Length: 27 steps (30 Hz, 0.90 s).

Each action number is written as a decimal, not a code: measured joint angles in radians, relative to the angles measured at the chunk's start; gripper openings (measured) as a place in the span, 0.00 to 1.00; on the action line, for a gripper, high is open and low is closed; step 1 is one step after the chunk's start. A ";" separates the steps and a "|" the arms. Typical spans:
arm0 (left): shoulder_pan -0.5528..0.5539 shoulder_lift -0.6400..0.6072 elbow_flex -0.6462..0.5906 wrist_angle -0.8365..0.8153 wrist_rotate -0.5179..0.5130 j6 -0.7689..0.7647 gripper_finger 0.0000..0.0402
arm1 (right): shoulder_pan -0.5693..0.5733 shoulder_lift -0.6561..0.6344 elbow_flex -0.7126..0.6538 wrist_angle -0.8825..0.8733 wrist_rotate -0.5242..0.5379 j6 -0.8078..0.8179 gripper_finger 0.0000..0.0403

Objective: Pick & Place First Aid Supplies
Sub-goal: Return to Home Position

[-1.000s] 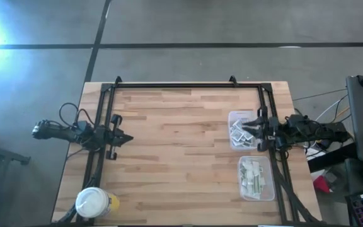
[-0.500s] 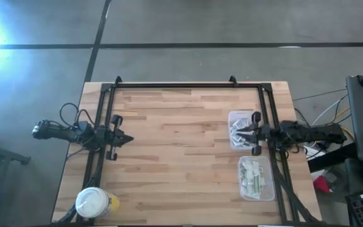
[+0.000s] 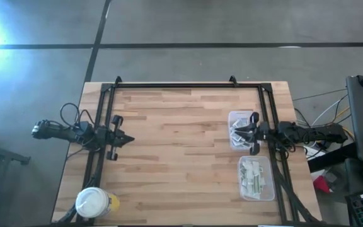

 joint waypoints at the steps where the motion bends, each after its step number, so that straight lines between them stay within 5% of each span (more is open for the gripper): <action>1: 0.000 0.000 0.000 0.000 0.000 0.000 0.00 | 0.000 0.003 0.000 0.000 -0.001 0.021 0.13; 27: 0.000 0.000 -0.001 0.002 0.000 0.000 0.00 | 0.000 0.006 0.000 0.000 -0.002 0.058 0.20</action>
